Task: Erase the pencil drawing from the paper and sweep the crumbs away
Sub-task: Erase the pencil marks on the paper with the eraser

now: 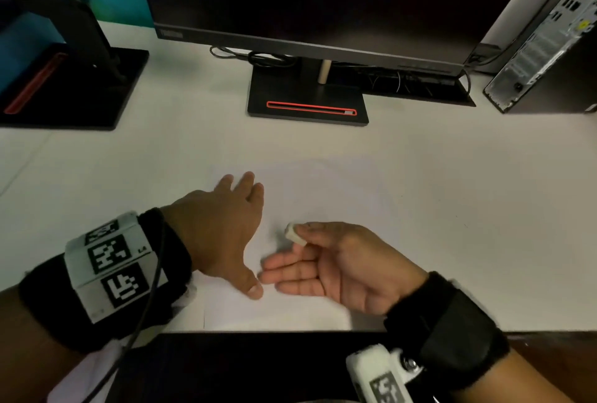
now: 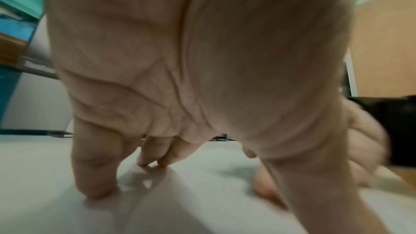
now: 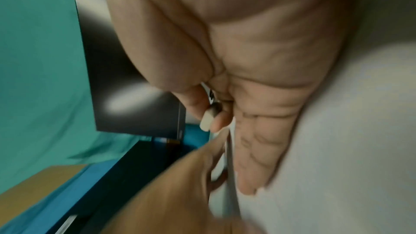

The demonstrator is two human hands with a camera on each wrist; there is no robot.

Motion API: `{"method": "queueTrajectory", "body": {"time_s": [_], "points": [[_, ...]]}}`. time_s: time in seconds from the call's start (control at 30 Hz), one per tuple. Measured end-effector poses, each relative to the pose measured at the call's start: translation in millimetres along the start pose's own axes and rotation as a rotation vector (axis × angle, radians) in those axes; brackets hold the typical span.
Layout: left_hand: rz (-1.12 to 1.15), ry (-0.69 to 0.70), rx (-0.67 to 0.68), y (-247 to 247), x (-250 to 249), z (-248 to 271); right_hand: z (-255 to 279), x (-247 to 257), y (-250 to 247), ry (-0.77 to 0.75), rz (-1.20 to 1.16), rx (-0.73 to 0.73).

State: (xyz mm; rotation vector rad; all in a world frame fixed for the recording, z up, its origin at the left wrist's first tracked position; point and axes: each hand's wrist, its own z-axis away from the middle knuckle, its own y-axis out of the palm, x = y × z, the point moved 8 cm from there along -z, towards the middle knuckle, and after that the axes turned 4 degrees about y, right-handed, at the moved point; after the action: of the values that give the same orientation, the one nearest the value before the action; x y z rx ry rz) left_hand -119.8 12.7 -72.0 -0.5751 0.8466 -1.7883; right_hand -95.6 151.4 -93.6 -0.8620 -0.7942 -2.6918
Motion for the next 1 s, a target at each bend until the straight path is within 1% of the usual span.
{"method": "queueTrajectory", "body": {"time_s": [0.03,0.07,0.17,0.2,0.23,0.27,0.3,0.37,0.4,0.43,0.47,0.5,0.53,0.6,0.67,0.7,0.73,0.77,0.8,0.83,0.9,0.97,1.0], "points": [[0.002,-0.002,0.004,1.1,1.3,0.7,-7.0,10.2,-10.4,-0.011,-0.030,-0.048],[0.007,-0.006,0.006,2.3,2.1,1.5,-14.5,27.1,-28.3,-0.061,-0.119,-0.124],[0.037,-0.014,-0.002,5.2,4.1,3.6,-13.1,86.3,-85.8,-0.402,-0.416,-0.409],[0.049,-0.020,-0.003,6.1,5.3,3.8,-8.4,94.4,-94.7,-0.477,-0.466,-0.465],[0.056,-0.029,-0.005,6.6,6.8,3.8,-6.1,95.6,-92.9,-0.499,-0.489,-0.459],[0.060,-0.039,-0.006,6.8,9.1,3.5,-7.7,90.9,-78.9,-0.468,-0.493,-0.388],[0.069,-0.046,-0.005,7.3,11.0,3.2,-14.1,80.2,-58.6,-0.389,-0.446,-0.284],[0.094,-0.052,-0.001,8.8,11.7,2.1,-23.9,46.2,-11.0,-0.138,-0.189,-0.091],[0.097,-0.054,-0.003,9.1,11.8,1.3,-27.5,31.4,4.3,-0.024,-0.053,-0.020],[0.094,-0.056,-0.006,9.1,11.9,0.7,-32.5,23.7,10.4,0.048,0.031,0.027],[0.091,-0.059,-0.007,9.2,12.4,0.4,-37.2,26.3,8.4,0.068,0.045,0.048],[0.092,-0.059,-0.006,9.3,12.5,0.2,-43.1,38.3,-2.8,0.038,-0.012,0.019],[0.096,-0.058,-0.004,9.7,12.8,0.0,-47.7,57.2,-20.9,-0.035,-0.110,-0.051],[0.100,-0.055,0.003,10.3,13.6,0.6,-47.2,98.9,-66.6,-0.262,-0.331,-0.243],[0.095,-0.053,0.004,10.0,13.7,0.4,-31.5,121.7,-108.4,-0.458,-0.492,-0.434],[0.091,-0.053,0.002,9.2,13.4,0.1,-25.2,124.6,-119.7,-0.503,-0.527,-0.482],[0.087,-0.052,0.002,8.3,13.1,-0.3,-21.7,124.5,-121.2,-0.511,-0.510,-0.482],[0.081,-0.053,0.005,7.6,12.5,-1.0,-21.9,122.0,-114.1,-0.482,-0.438,-0.448],[0.075,-0.056,0.011,7.4,12.1,-1.8,-24.0,117.6,-101.5,-0.416,-0.288,-0.407],[0.066,-0.060,0.016,7.0,11.6,-2.8,-25.8,111.6,-85.0,-0.333,-0.066,-0.366],[0.055,-0.071,0.025,6.6,10.7,-4.1,-28.8,95.6,-48.7,-0.172,0.476,-0.256],[0.053,-0.076,0.030,6.4,9.8,-4.1,-33.2,85.7,-26.8,-0.083,0.997,-0.198],[0.051,-0.077,0.029,6.3,9.6,-4.0,-35.8,87.5,-23.0,-0.074,1.184,-0.209]]}}
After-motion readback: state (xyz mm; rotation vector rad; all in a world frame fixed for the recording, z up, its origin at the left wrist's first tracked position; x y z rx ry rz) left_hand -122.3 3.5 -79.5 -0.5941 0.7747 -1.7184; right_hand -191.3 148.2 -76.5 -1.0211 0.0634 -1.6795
